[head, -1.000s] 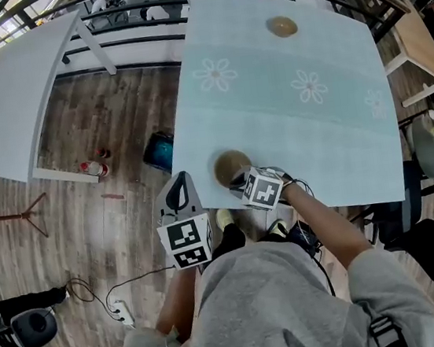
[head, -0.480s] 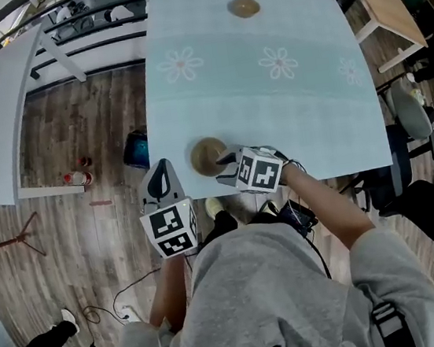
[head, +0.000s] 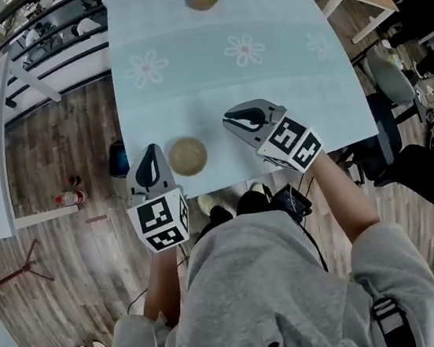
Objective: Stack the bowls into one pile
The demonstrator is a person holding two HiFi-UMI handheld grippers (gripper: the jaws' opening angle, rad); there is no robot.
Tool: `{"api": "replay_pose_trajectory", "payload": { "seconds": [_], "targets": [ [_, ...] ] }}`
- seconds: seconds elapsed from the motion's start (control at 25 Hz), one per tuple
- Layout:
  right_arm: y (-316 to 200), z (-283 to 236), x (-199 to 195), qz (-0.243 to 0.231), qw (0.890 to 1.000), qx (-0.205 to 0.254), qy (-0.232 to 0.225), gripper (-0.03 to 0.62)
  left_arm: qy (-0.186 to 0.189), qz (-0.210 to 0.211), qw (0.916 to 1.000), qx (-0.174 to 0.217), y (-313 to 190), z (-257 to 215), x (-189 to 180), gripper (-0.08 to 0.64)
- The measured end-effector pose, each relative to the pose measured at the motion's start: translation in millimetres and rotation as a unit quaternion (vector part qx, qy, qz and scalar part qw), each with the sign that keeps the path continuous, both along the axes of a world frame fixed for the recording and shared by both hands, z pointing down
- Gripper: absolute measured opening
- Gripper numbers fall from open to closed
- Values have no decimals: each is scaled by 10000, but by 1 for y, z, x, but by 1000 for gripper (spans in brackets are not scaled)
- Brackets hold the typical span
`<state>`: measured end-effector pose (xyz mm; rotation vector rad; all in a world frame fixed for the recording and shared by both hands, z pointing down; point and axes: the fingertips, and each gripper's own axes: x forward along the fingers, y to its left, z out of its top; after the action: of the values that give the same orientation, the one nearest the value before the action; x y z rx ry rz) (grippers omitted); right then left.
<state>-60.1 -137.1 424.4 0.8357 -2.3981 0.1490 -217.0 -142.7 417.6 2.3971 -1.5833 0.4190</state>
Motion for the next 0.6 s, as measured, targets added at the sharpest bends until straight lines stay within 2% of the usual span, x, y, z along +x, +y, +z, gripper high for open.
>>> {"api": "replay_pose_trajectory", "payload": {
  "seconds": [0.12, 0.28, 0.6],
  "targets": [
    [-18, -36, 33, 741, 9946, 592, -415, 41, 30, 143, 9999, 74, -7, -8, 13, 15],
    [-30, -72, 63, 1352, 9808, 1035, -953, 38, 42, 255, 9996, 146, -15, -16, 24, 15],
    [-73, -138, 124, 2014, 9518, 1875, -1351, 37, -96, 181, 9994, 282, -35, -27, 31, 15]
  ]
}}
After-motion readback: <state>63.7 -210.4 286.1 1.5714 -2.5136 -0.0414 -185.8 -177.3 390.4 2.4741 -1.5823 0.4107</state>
